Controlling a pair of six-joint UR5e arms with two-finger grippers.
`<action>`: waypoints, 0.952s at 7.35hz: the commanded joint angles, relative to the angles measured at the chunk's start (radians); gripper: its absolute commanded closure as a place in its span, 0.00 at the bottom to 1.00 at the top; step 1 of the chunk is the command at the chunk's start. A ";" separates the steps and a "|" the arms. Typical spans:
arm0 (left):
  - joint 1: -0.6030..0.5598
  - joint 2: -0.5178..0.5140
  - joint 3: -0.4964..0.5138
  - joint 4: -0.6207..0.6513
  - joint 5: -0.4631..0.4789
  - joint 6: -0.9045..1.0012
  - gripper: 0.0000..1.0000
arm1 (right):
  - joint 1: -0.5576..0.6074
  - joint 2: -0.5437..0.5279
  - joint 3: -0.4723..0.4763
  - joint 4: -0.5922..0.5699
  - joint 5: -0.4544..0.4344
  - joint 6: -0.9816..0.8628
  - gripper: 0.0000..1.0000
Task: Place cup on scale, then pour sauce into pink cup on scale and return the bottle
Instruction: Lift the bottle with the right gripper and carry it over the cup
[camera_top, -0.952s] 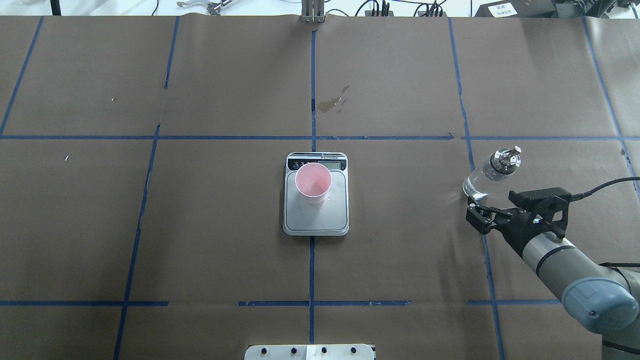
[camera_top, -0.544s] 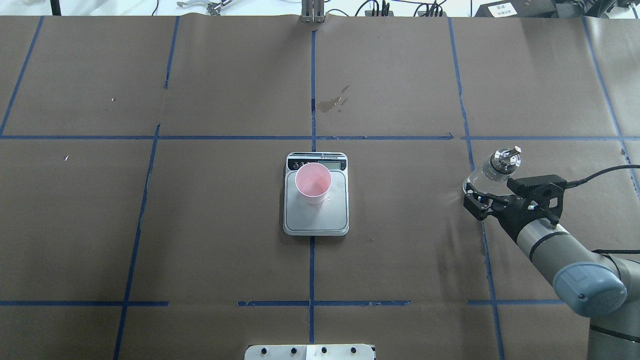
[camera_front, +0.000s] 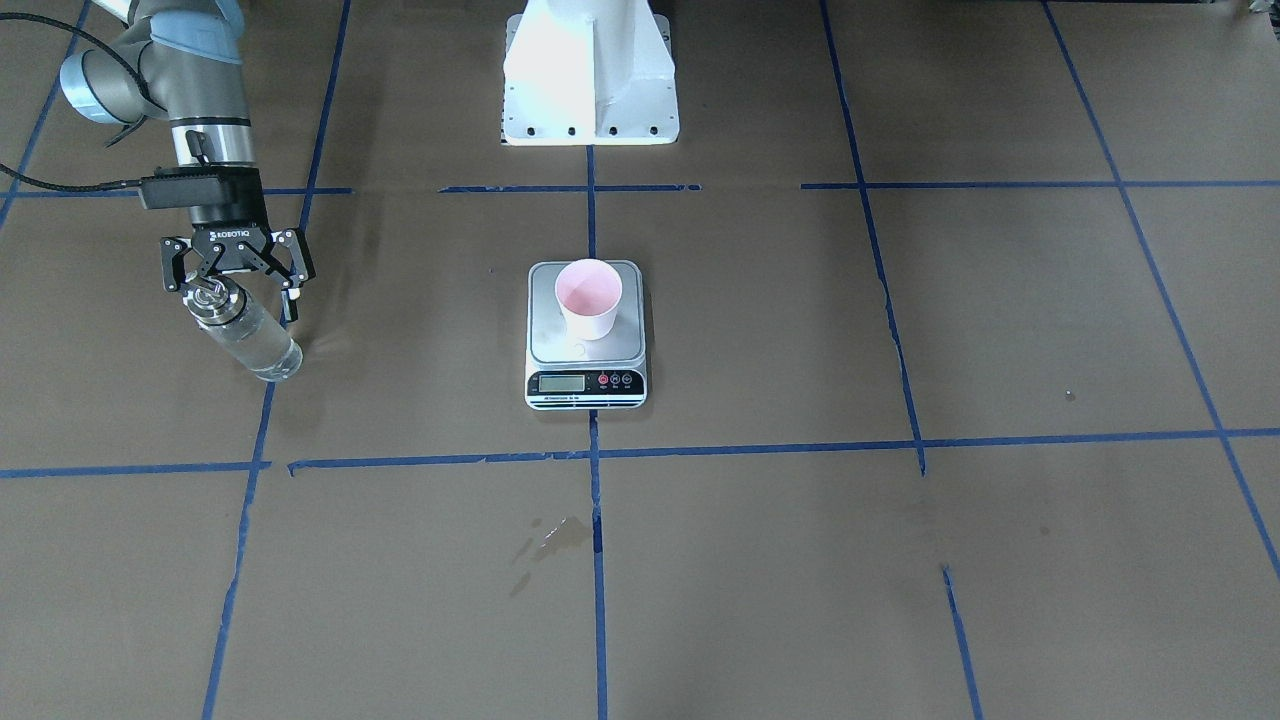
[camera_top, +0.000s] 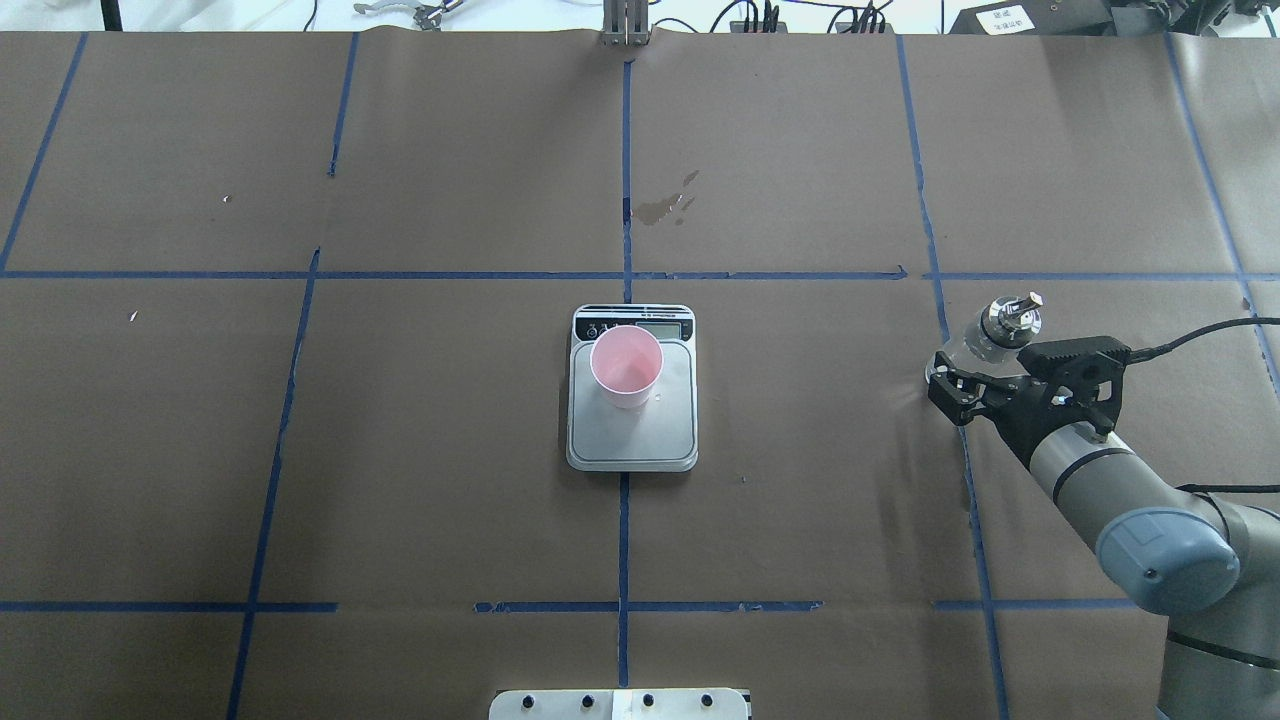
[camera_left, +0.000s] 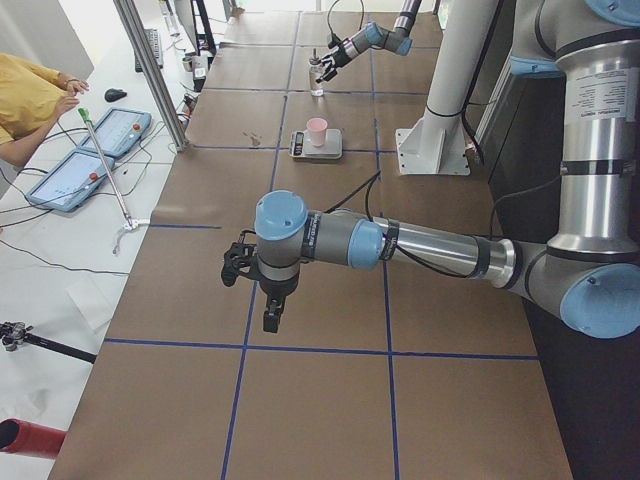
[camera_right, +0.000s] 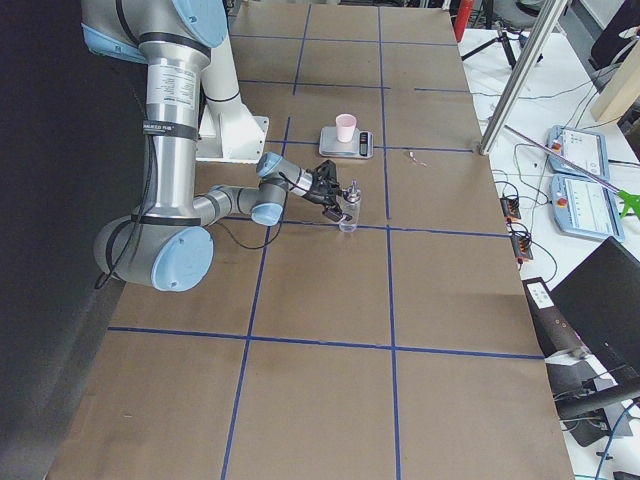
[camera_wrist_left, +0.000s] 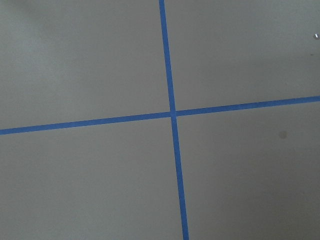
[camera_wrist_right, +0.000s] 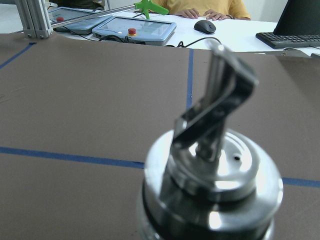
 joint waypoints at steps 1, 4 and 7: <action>0.000 0.000 0.000 0.000 0.000 0.000 0.00 | 0.006 0.005 -0.007 0.001 0.000 -0.004 0.03; 0.001 0.000 0.000 0.000 0.000 0.000 0.00 | 0.015 0.008 -0.004 0.006 -0.011 0.016 1.00; 0.001 0.000 0.000 0.000 0.000 0.000 0.00 | 0.033 0.007 0.013 0.060 -0.020 -0.021 1.00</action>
